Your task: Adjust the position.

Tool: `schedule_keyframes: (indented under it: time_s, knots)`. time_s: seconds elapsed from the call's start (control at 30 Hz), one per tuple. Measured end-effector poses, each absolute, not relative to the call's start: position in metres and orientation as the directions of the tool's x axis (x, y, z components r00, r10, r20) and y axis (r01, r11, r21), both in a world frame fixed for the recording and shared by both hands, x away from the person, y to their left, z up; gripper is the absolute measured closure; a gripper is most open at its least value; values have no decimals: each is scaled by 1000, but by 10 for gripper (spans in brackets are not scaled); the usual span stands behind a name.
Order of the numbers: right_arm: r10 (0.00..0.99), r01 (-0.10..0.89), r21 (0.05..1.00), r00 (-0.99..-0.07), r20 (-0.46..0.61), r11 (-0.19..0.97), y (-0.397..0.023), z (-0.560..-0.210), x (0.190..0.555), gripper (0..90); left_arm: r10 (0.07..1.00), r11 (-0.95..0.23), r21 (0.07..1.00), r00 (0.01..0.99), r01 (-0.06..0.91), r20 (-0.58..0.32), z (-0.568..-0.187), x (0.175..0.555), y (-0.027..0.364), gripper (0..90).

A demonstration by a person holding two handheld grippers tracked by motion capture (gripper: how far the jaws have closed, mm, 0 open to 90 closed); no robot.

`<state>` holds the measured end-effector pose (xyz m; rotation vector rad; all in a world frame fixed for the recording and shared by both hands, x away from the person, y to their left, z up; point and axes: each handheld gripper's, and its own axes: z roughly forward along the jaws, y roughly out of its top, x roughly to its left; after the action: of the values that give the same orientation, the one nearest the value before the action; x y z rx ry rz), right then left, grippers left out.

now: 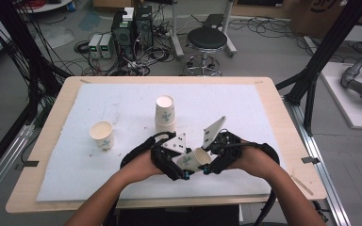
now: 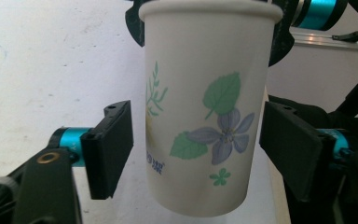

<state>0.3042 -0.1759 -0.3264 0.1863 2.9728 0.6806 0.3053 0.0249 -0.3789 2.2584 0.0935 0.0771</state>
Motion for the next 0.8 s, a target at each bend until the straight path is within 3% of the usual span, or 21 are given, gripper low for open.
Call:
schedule_keyframes:
  time_s: [0.23, 0.53, 0.8]
  knots:
    - [121, 87, 412, -991, -58, 907, -172, -328, 303, 381, 87, -645, 762, 996, 62, -7, -381, 305, 21, 348]
    - [93, 62, 369, -993, -67, 927, -165, -328, 299, 381, 63, -655, 753, 998, 63, -29, -385, 305, 17, 380]
    - [109, 72, 428, -992, -62, 901, -167, -326, 300, 312, 78, -600, 796, 996, 86, -49, -388, 304, 20, 364]
